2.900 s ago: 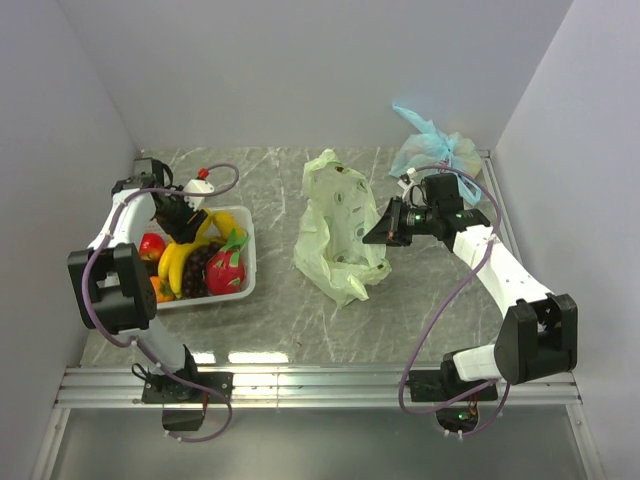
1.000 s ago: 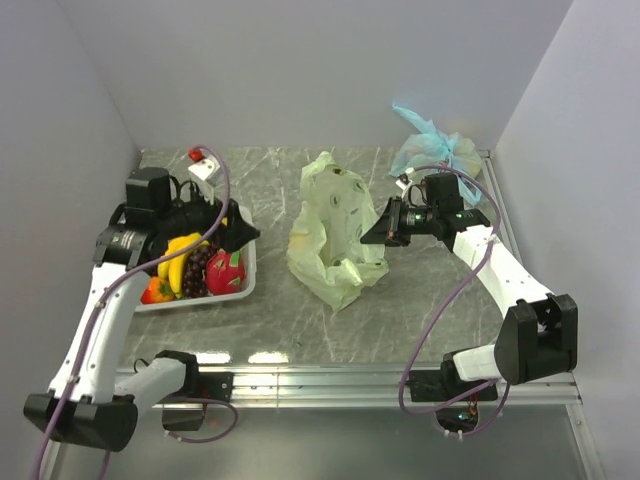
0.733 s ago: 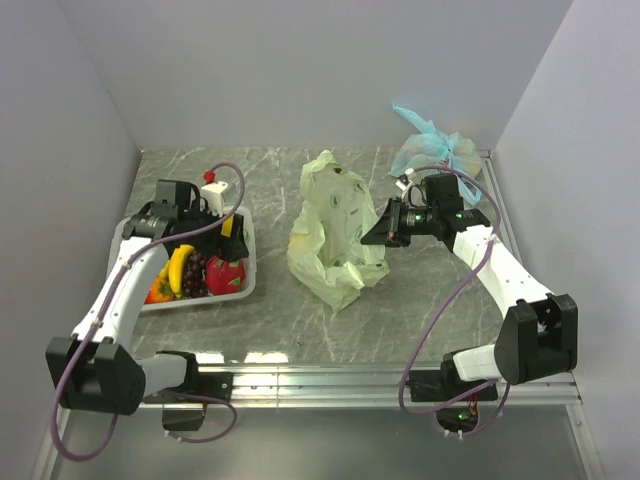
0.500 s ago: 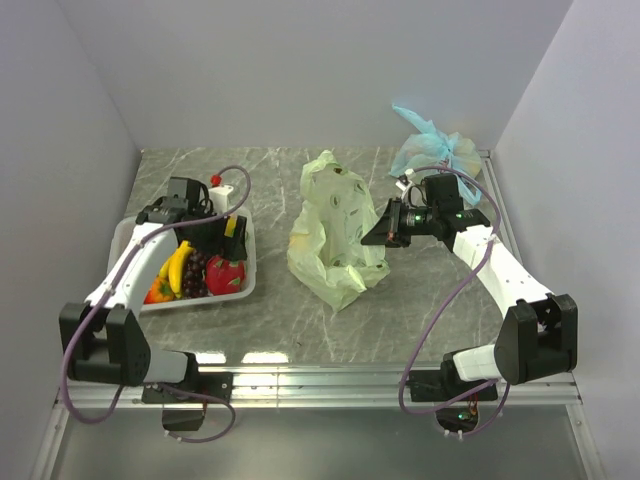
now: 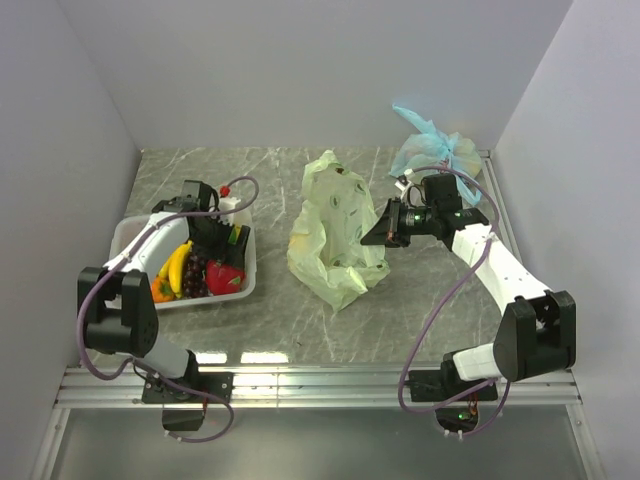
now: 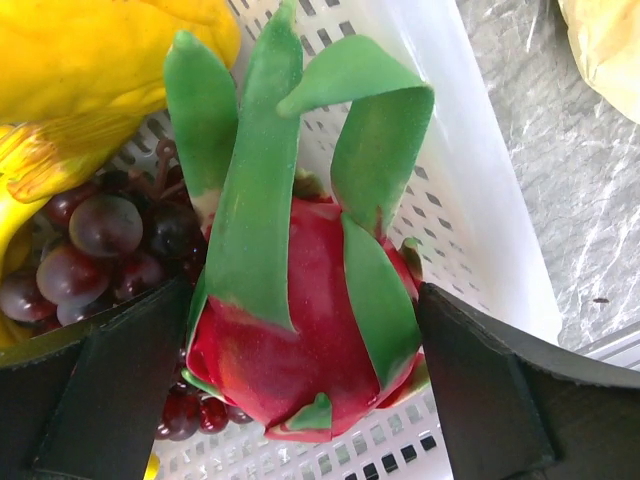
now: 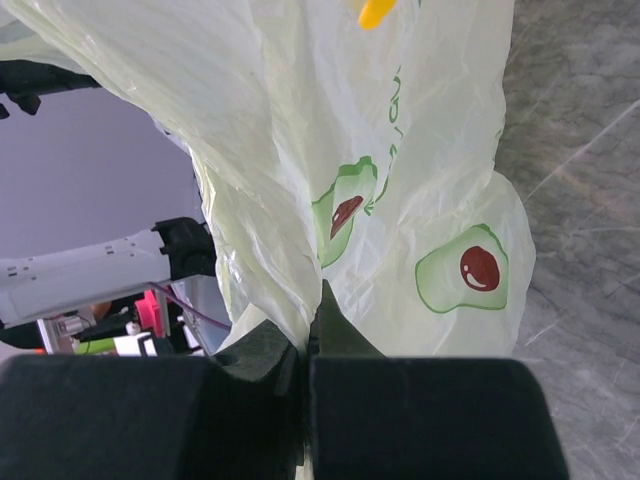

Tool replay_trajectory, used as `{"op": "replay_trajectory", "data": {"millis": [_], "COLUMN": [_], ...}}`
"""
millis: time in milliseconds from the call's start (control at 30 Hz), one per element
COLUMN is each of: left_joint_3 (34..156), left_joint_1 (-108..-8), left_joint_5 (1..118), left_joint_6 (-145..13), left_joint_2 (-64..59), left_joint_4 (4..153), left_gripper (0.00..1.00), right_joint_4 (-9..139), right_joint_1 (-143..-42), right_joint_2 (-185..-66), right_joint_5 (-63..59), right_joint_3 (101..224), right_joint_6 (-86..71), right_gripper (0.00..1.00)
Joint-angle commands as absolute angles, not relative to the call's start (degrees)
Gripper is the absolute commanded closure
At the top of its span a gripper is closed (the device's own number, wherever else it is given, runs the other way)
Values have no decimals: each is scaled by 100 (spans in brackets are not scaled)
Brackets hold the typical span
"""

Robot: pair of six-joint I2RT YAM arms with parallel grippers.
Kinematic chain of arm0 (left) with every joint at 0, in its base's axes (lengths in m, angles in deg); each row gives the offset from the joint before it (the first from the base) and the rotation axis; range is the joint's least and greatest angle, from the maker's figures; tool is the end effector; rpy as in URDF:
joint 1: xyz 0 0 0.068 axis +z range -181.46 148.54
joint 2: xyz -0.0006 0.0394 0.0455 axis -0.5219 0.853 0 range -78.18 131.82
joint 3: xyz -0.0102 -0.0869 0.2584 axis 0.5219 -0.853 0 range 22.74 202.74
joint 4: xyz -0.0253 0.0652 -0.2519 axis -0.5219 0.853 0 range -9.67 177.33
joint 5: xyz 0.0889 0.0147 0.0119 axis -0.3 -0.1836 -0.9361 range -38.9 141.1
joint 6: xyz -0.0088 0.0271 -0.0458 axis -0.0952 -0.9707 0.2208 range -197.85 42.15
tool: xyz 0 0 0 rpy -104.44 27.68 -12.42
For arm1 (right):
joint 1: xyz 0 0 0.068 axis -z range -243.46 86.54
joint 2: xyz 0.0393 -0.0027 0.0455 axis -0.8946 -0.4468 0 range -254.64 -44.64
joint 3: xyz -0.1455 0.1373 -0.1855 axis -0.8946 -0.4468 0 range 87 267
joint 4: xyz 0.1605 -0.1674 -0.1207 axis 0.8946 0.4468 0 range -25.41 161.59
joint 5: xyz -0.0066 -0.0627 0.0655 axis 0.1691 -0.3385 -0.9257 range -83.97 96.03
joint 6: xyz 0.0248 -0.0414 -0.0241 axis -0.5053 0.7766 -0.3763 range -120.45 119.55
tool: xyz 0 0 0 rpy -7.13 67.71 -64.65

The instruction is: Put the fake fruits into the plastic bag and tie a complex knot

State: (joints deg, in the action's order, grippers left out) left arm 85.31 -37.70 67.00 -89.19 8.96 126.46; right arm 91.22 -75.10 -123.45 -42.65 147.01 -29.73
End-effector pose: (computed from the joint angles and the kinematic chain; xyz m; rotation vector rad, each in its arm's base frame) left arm 0.2876 -0.0411 0.2277 0.4882 2.7286 -0.3655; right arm 0.2771 0.0844 0.2809 -0.0708 2.4080 1.3433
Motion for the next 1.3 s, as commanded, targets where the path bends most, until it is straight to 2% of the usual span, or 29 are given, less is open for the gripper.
{"op": "replay_trajectory", "data": {"millis": [0, 100, 133, 167, 233, 267, 333, 367, 433, 467, 533, 733, 900, 1000, 1133, 1167, 1233, 1267], "left_joint_3": [8541, 8576, 8637, 8690, 8909, 8988, 9278, 9384, 9665, 9744, 9894, 10307, 11009, 11265, 11581, 11652, 11662, 11391], "left_joint_1": [-3805, -3805, -3805, -3805, -3805, -3805, -3805, -3805, -3805, -3805, -3805, -3805, -3858, -4522, -5396, -5396, -5204, -5046], "left_joint_5": [6429, 6578, 6648, 6692, 6973, 7087, 7324, 7386, 7570, 7623, 7720, 7878, 9221, 9637, 8908, 8768, 8275, 8196], "left_joint_6": [-8981, -8946, -8954, -8954, -9007, -8998, -9007, -8972, -8946, -8928, -8893, -8849, -9129, -9025, -8454, -8314, -8382, -8409], "left_joint_2": [1155, 1296, 1314, 1323, 1244, 1087, 911, 762, 629, 515, 401, 22, -346, -654, -559, -358, -277, -372], "left_joint_4": [12779, 12797, 12849, 12884, 13068, 13130, 13332, 13403, 13561, 13692, 13763, 13825, 13782, 13370, 12560, 12560, 12638, 12630], "left_gripper": [1, 1, 3, 14, 26, 40, 53, 64, 76, 88, 99, 100, 100, 100, 100, 93, 66, 45], "right_joint_4": [9157, 9184, 9184, 9175, 9166, 9166, 9140, 9140, 9131, 9131, 9122, 9113, 9043, 9043, 9052, 9087, 9131, 9140], "right_joint_1": [-7524, -7524, -7524, -7524, -7524, -7524, -7524, -7524, -7524, -7524, -7524, -7541, -7550, -7576, -7603, -7603, -7603, -7603], "right_joint_2": [-12383, -12374, -12374, -12383, -12374, -12365, -12365, -12365, -12365, -12374, -12374, -12365, -12401, -12436, -12462, -12462, -12471, -12471], "right_joint_5": [-4266, -4266, -4266, -4266, -4248, -4257, -4266, -4266, -4266, -4275, -4275, -4284, -4336, -4336, -4301, -4292, -4284, -4284], "right_joint_3": [14966, 14975, 14975, 14967, 14966, 14958, 14949, 14949, 14940, 14940, 14949, 14958, 14949, 14984, 14993, 15010, 15028, 15037], "right_joint_6": [-2902, -2866, -2866, -2858, -2875, -2875, -2884, -2901, -2902, -2902, -2902, -2910, -2989, -2990, -2981, -2963, -2911, -2893], "right_gripper": [100, 100, 100, 100, 100, 100, 100, 100, 100, 100, 100, 100, 100, 100, 100, 100, 100, 100]}}
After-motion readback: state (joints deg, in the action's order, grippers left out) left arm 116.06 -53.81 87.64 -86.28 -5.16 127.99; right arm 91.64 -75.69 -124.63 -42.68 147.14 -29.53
